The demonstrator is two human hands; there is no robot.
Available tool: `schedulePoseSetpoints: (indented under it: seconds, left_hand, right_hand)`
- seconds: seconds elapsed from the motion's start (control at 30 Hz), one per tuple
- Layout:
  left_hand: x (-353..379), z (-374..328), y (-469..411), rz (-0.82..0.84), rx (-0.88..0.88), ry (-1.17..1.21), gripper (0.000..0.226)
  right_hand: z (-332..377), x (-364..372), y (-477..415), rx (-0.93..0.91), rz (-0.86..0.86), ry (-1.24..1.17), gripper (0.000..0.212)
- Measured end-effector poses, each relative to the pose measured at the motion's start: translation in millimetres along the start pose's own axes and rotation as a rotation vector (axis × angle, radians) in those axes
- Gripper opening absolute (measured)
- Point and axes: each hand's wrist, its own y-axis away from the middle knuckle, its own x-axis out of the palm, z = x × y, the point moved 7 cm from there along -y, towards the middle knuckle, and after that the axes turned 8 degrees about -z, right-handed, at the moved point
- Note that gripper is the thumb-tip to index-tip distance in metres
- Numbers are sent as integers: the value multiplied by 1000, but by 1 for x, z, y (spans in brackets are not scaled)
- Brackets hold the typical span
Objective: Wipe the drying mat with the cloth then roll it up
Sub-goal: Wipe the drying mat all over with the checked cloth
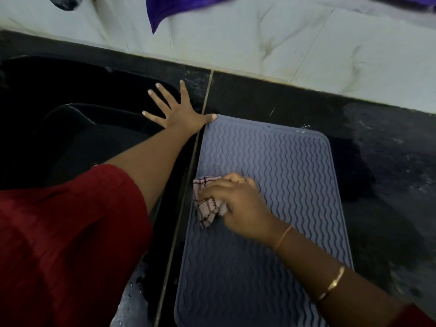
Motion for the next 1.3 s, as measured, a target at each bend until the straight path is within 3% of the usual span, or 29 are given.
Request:
schedulePoseSetpoints:
  seconds: [0.1, 0.17, 0.2, 0.27, 0.33, 0.4, 0.6, 0.73, 0.8, 0.87, 0.93, 1.0, 1.1, 1.3]
  left_hand:
    - [1, -1, 4, -8, 11, -45, 118]
    - [2, 0, 5, -16, -4, -59, 112]
    - [2, 0, 4, -27, -15, -69, 107]
    - [3, 0, 3, -36, -27, -81, 103]
    - [5, 0, 3, -27, -14, -81, 108]
    - [4, -1, 4, -23, 18, -74, 110]
    - [-1, -2, 6, -9, 22, -58, 113]
    - [-3, 1, 11, -5, 21, -114, 111]
    - [-7, 2, 14, -44, 103, -83, 100]
    - [-12, -4, 23, -81, 336, 25, 73]
    - [-13, -11, 41, -59, 603, 23, 47]
    - [-2, -9, 56, 17, 730, -60, 40]
    - [10, 0, 63, 123, 686, -32, 40]
    - [7, 2, 58, 73, 716, -256, 40]
  right_hand:
    - [-7, -30, -28, 48, -155, -310, 31]
    - [-30, -48, -62, 154, -299, -199, 29]
    - [-42, -52, -79, 205, -293, -47, 33]
    - [-56, -39, -101, 244, -120, 201, 39]
    - [-50, -20, -102, 167, 24, 298, 37]
    - [-34, -10, -83, 86, 45, 279, 32]
    - [11, 12, 8, -41, 86, 144, 47]
    - [16, 3, 16, -19, 88, -106, 35]
    - [8, -21, -7, 12, -60, -216, 30]
    - [-9, -45, -39, 61, -205, -150, 28]
    - [-24, -54, -66, 122, -209, -75, 30]
    - [-31, -39, -76, 146, -98, 74, 35]
    - [-25, -18, -60, 141, -95, 315, 36]
    - [9, 5, 14, 44, -61, 229, 43]
